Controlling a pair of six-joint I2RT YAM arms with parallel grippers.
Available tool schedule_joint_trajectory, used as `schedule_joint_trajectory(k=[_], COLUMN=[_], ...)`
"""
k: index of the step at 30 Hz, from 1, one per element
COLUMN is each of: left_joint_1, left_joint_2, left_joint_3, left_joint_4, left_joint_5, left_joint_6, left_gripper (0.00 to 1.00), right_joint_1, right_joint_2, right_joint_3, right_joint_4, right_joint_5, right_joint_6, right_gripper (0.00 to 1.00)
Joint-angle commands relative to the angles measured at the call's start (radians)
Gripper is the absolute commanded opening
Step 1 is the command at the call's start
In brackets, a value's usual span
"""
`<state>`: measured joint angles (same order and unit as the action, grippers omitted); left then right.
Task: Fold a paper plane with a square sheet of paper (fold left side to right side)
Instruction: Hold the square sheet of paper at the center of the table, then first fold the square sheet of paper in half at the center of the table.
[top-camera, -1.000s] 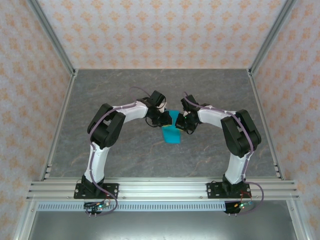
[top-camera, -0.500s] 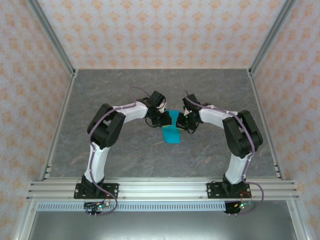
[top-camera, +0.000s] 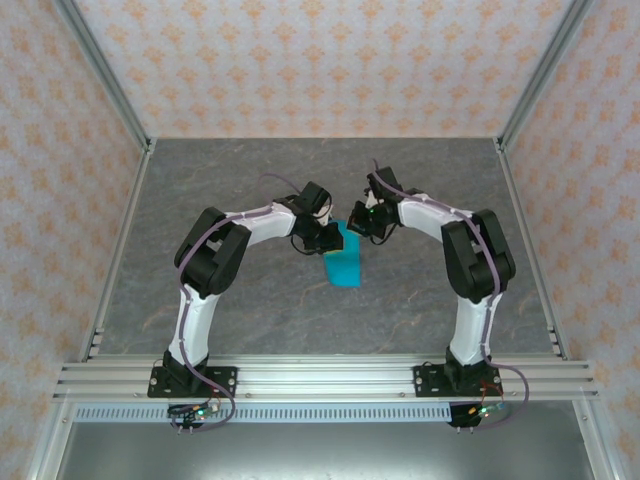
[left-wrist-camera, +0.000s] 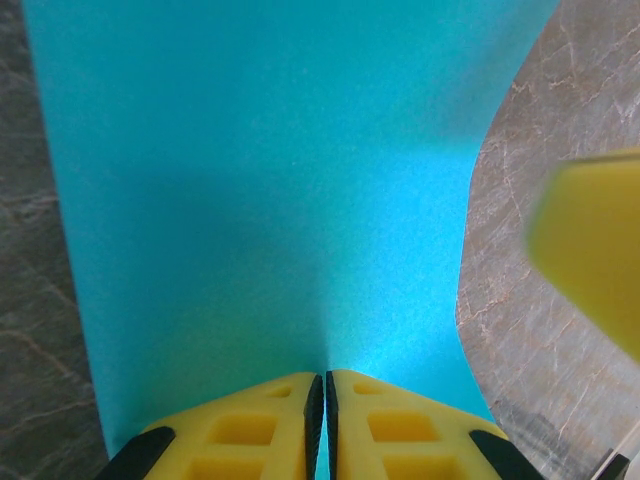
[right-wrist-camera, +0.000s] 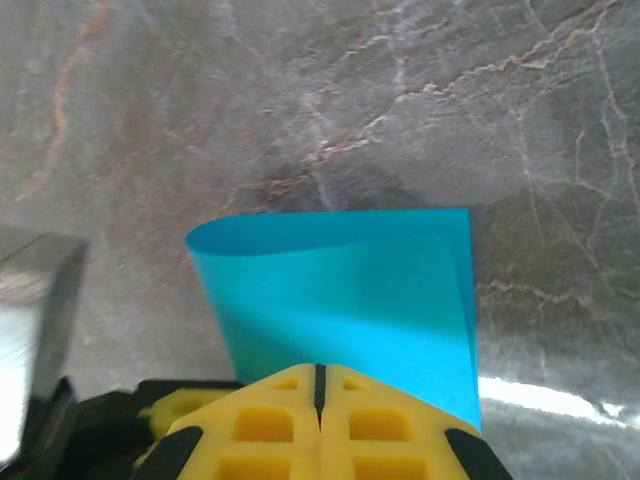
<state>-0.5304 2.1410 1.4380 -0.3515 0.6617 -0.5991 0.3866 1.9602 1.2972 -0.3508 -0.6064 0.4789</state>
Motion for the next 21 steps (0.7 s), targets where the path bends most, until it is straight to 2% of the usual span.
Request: schedule_joint_trajectory(k=[1,11,21], left_joint_1=[-0.018,-0.028,-0.055], left_joint_2=[0.024,-0.013,-0.080], left_joint_3=[-0.030,-0.052,-0.155], left_joint_4=[-0.088,-0.086,-0.049], left_joint_5=[-0.053,-0.049,0.005], left_joint_6=[0.024,0.054,0.112], left_gripper=[0.13,0.14,0.14], right_joint_1=[0.003,0.012,0.013], right_joint_2=[0.046,0.129,0.144], right_joint_3=[0.040,0.068,0.054], right_joint_4=[-0.009,-0.138,-0.160], right_joint_5=[0.007,0.098,0.116], right_joint_6=[0.012,0.006,0.024], right_gripper=[0.06,0.05,0.05])
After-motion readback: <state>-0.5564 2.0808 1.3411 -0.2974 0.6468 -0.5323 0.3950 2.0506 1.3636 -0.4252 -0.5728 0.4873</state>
